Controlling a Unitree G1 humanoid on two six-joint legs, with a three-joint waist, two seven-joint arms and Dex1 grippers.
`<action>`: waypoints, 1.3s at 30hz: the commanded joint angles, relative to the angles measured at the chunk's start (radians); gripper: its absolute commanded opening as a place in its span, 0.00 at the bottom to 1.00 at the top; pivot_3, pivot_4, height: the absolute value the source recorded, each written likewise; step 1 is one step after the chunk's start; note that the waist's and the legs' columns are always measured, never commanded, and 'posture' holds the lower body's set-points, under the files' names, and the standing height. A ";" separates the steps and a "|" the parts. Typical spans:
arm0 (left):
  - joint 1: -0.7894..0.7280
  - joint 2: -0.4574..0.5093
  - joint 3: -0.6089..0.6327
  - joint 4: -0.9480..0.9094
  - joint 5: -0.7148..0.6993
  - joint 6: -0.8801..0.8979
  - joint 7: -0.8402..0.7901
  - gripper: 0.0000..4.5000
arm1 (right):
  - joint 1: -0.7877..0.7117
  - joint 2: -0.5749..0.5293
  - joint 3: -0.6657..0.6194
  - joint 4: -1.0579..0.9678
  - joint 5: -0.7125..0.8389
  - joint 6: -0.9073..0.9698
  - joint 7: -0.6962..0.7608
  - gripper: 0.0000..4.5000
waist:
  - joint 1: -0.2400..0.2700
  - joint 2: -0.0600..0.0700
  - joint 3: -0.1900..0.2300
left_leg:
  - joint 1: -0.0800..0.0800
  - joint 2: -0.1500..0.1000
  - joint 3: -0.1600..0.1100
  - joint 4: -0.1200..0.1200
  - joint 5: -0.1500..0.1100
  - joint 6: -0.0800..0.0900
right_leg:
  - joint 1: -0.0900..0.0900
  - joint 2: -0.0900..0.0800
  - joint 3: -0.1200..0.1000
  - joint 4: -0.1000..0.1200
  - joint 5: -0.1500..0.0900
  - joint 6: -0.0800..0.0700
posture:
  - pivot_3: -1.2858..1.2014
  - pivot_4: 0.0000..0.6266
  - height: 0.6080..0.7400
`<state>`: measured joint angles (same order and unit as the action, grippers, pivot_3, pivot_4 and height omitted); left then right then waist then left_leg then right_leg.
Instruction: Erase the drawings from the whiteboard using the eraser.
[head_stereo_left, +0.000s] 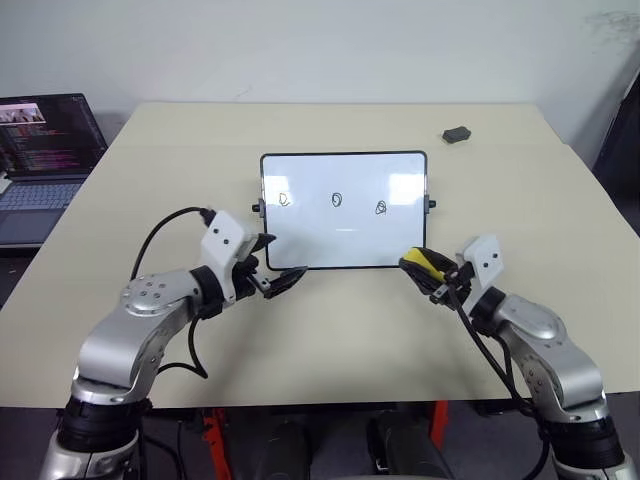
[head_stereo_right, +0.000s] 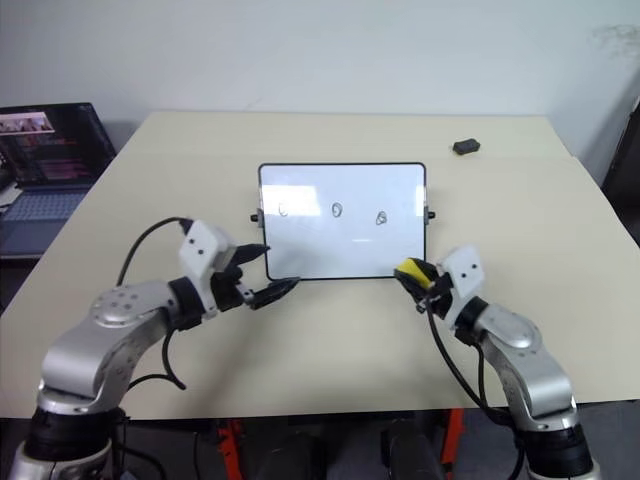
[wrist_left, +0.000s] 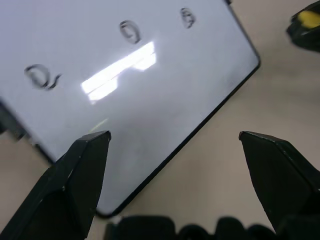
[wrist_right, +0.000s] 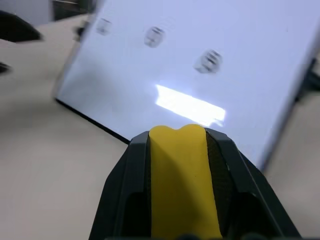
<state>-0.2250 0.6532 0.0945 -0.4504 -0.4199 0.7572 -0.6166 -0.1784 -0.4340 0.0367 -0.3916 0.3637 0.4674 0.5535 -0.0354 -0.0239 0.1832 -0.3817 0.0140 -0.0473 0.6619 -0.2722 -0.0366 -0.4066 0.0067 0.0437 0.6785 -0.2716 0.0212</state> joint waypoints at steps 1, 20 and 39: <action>0.004 0.019 0.083 -0.048 0.007 0.034 0.064 1.00 | -0.098 0.004 0.028 0.001 -0.007 -0.011 0.024 0.26 | 0.003 0.000 0.000 | 0.000 -0.001 0.000 0.000 0.000 0.000 | 0.000 0.000 0.000 0.000 0.000 0.000 | 0.52 0.24 1.00; -0.098 0.133 0.078 0.148 0.045 0.054 0.061 1.00 | -0.828 0.376 0.246 0.919 -0.420 -0.444 -0.139 0.25 | -0.003 -0.001 0.000 | -0.001 -0.001 0.000 -0.001 0.000 -0.001 | -0.003 -0.003 -0.002 0.001 0.003 -0.006 | 0.52 0.24 1.00; -0.137 0.152 0.054 0.202 0.067 0.017 -0.002 1.00 | -1.032 0.474 0.349 1.544 -0.635 -0.589 -0.016 0.25 | -0.011 -0.001 0.000 | -0.001 -0.003 0.000 -0.001 -0.001 -0.002 | -0.003 -0.007 -0.002 0.002 0.003 -0.006 | 0.52 0.24 1.00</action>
<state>-0.3552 0.7843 0.1349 -0.2373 -0.3661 0.7985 -0.6119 -1.2381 0.0543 0.3508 1.1251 -0.2272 -0.1353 0.4922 -0.0460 -0.0248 0.1833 -0.3820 0.0108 -0.0477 0.6608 -0.2730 -0.0388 -0.4088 -0.0005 0.0412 0.6812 -0.2682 0.0153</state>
